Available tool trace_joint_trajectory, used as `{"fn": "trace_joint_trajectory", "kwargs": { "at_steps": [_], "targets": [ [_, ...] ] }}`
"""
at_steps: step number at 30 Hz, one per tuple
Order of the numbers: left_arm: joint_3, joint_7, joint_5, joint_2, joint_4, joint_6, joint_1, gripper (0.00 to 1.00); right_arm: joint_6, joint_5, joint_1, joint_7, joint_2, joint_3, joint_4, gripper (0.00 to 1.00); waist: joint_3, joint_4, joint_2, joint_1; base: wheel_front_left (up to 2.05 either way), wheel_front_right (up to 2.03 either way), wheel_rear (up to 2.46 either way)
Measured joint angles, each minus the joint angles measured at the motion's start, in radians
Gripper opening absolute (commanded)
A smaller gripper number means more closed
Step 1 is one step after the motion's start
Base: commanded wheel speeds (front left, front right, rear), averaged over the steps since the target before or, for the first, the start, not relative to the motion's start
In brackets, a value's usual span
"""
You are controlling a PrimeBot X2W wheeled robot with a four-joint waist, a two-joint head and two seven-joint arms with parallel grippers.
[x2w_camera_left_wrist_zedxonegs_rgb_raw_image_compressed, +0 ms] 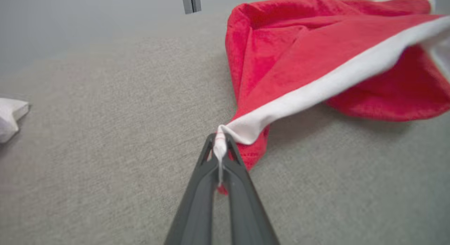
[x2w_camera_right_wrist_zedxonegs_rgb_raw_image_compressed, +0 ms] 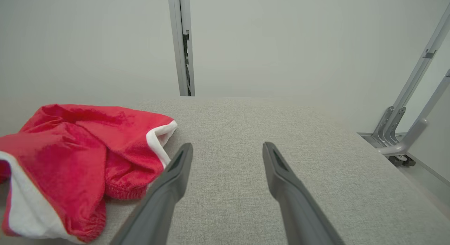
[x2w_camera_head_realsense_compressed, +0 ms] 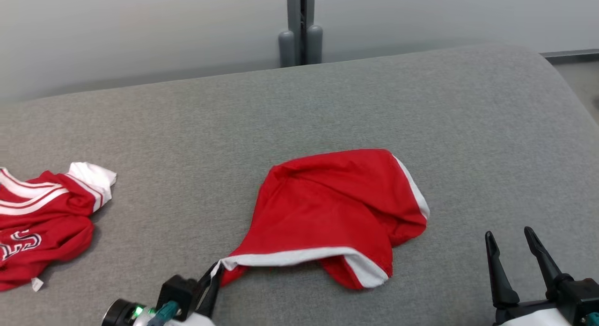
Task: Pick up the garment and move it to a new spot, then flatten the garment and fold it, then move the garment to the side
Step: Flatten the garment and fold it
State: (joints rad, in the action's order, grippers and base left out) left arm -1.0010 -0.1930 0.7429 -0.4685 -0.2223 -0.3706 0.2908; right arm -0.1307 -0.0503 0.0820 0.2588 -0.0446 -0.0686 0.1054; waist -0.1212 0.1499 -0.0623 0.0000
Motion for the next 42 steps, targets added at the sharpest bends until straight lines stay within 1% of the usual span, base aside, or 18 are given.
{"fn": "trace_joint_trajectory", "kwargs": {
  "at_steps": [2,4,8,9,10,11,13,15,18,19,23,27,30,32,34,37,40,42],
  "targets": [
    [-0.001,0.016,0.001,-0.059,0.051,-0.019,-0.044,0.00,0.000,0.000,0.000,0.000,0.000,0.002,0.001,1.00,0.002,-0.026,0.0001,0.0000,0.00,0.00,0.00],
    [0.002,0.017,0.012,-0.096,0.085,-0.034,-0.084,0.00,0.000,0.000,-0.001,0.000,0.000,0.009,0.002,1.00,0.004,-0.048,0.0000,0.0000,0.00,0.00,0.00],
    [0.004,0.008,0.022,-0.132,0.099,-0.056,-0.146,0.00,0.000,0.000,-0.010,0.000,0.000,0.020,0.004,1.00,0.006,-0.077,0.0000,0.0000,0.00,0.00,0.00],
    [0.009,-0.003,0.021,-0.134,0.095,-0.068,-0.154,0.21,0.000,0.000,-0.010,0.000,0.000,0.021,0.004,1.00,0.006,-0.081,0.0000,0.0000,0.00,0.00,0.00],
    [0.009,-0.009,0.014,-0.137,0.090,-0.075,-0.156,0.82,0.000,0.000,-0.010,0.000,0.000,0.021,0.004,1.00,0.005,-0.084,0.0000,0.0000,0.00,0.00,0.00],
    [0.013,-0.014,0.016,-0.139,0.089,-0.075,-0.159,1.00,0.000,0.000,-0.010,0.000,0.000,0.023,0.005,1.00,0.004,-0.084,0.0001,0.0000,0.00,0.00,0.00],
    [0.022,-0.010,0.043,-0.127,0.091,-0.070,-0.166,1.00,0.000,0.000,-0.010,0.000,0.000,0.025,0.005,1.00,0.003,-0.085,0.0001,0.0000,0.00,0.00,0.00],
    [0.021,0.042,0.080,-0.128,0.102,-0.067,-0.184,1.00,0.000,0.000,-0.010,0.000,0.000,0.030,0.007,1.00,0.003,-0.079,0.0000,0.0000,0.00,0.00,0.00],
    [0.030,0.128,0.139,-0.170,0.153,-0.087,-0.217,1.00,0.000,0.000,-0.010,0.000,0.000,0.025,0.008,1.00,0.006,-0.063,0.0000,0.0000,0.00,0.00,0.00],
    [0.038,0.149,0.145,-0.193,0.175,-0.105,-0.221,1.00,0.000,0.000,-0.009,0.000,0.000,0.023,0.008,1.00,0.006,-0.058,0.0000,0.0000,0.00,0.00,0.00],
    [0.102,0.192,0.184,-0.292,0.288,-0.209,-0.250,1.00,0.000,0.000,-0.007,0.000,0.000,0.022,0.008,1.00,0.007,-0.034,0.0000,0.0000,0.00,0.00,0.00],
    [0.171,0.178,0.191,-0.366,0.424,-0.304,-0.278,1.00,0.000,0.000,-0.007,0.000,0.000,0.020,0.007,1.00,0.008,-0.010,0.0000,0.0000,0.00,0.00,0.00],
    [0.174,0.172,0.145,-0.388,0.524,-0.317,-0.243,1.00,0.000,0.000,-0.007,0.000,0.000,0.023,0.007,1.00,0.009,0.005,0.0000,0.0000,0.00,0.00,0.00],
    [0.140,0.194,0.100,-0.367,0.570,-0.306,-0.182,1.00,0.000,0.000,-0.008,0.000,0.000,0.025,0.008,1.00,0.009,0.014,0.0001,0.0000,0.00,0.00,0.00],
    [0.080,0.237,0.053,-0.307,0.585,-0.268,-0.100,1.00,0.000,0.001,-0.011,0.000,0.000,0.025,0.009,1.00,0.007,0.023,0.0000,0.0000,0.00,0.00,0.00],
    [-0.020,0.305,0.002,-0.173,0.537,-0.185,0.027,1.00,0.000,0.002,-0.019,0.000,0.000,0.036,0.012,1.00,0.005,0.037,0.0000,0.0000,0.00,0.00,0.00],
    [-0.117,0.369,-0.021,-0.025,0.429,-0.093,0.130,1.00,0.000,0.001,-0.036,0.000,0.000,0.050,0.015,1.00,-0.002,0.054,0.0000,0.0000,0.00,0.00,0.00],
    [-0.167,0.402,-0.031,0.056,0.342,-0.035,0.184,1.00,0.000,-0.005,-0.043,0.000,0.000,0.055,0.018,1.00,-0.008,0.069,0.0001,0.0000,0.00,0.00,0.00]
  ]
}}
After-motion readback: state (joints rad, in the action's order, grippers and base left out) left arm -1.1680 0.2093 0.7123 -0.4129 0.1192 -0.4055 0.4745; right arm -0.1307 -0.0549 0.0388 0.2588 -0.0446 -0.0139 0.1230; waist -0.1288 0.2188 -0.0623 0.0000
